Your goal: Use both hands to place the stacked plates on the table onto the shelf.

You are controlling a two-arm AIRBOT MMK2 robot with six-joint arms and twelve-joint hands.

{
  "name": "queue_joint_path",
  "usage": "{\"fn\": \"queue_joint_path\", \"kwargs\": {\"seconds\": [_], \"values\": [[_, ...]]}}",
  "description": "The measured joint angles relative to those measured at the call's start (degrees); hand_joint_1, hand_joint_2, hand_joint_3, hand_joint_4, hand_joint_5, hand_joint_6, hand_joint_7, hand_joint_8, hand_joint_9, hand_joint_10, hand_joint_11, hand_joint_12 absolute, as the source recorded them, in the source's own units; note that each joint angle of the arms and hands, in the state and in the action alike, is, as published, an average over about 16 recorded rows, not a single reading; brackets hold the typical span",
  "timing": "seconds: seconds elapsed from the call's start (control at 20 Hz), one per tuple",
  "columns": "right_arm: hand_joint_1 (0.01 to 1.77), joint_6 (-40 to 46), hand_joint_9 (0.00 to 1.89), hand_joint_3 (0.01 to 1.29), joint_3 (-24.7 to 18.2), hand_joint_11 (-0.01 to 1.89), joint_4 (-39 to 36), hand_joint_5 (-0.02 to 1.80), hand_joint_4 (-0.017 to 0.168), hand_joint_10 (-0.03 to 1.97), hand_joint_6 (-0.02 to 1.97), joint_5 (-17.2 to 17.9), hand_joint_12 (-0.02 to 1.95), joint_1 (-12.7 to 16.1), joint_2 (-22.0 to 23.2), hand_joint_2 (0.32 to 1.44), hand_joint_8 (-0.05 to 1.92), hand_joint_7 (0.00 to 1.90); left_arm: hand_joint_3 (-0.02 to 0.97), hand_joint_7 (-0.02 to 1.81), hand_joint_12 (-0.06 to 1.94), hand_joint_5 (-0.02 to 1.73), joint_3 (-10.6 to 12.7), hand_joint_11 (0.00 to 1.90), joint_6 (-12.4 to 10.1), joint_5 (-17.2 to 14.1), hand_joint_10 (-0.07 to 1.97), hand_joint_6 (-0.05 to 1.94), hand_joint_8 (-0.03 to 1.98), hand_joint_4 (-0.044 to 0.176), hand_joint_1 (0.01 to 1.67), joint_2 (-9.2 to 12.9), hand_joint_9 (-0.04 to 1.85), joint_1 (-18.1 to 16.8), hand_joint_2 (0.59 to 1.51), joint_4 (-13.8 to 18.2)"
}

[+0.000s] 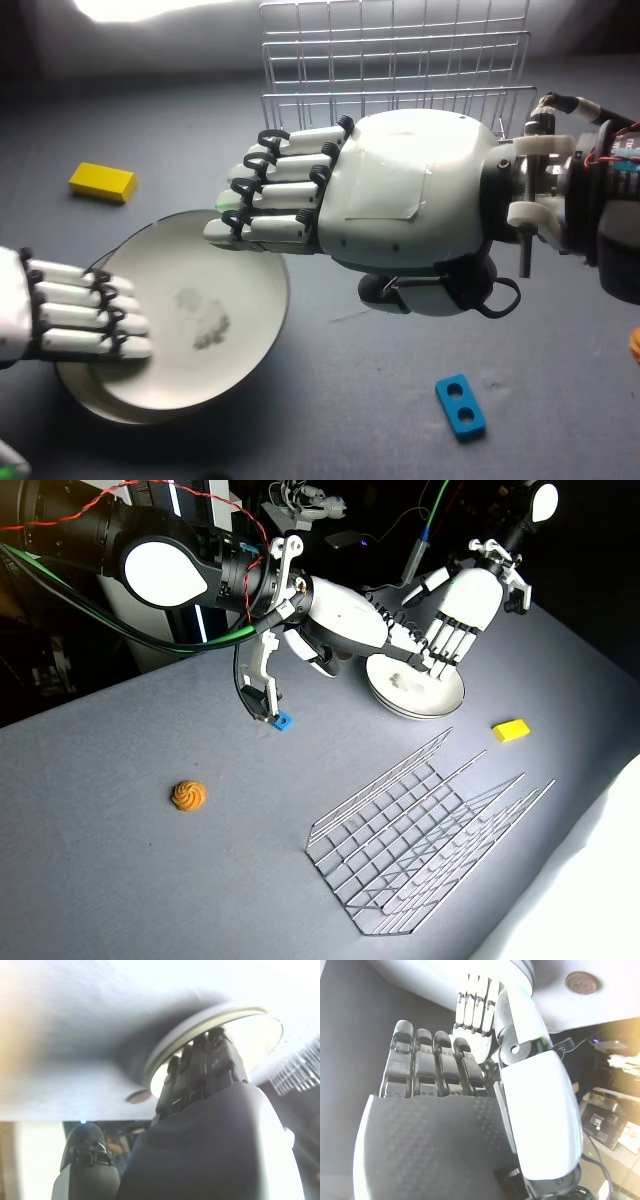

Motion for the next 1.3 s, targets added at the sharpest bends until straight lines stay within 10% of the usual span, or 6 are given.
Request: {"fn": "queue_joint_path", "kwargs": {"seconds": [1.3], "values": [[1.14, -8.14, 0.13, 0.02, 8.49, 0.02, 0.28, 0.12, 0.003, 0.02, 0.03, -2.19, 0.47, -1.48, -10.54, 1.16, 0.02, 0.14, 0.010, -0.01, 0.00, 0.01, 1.40, 0.02, -0.05, 1.47, 0.00, 0.01, -0.01, 0.003, 0.02, -4.38, 0.02, -4.36, 1.094, -2.05]]}}
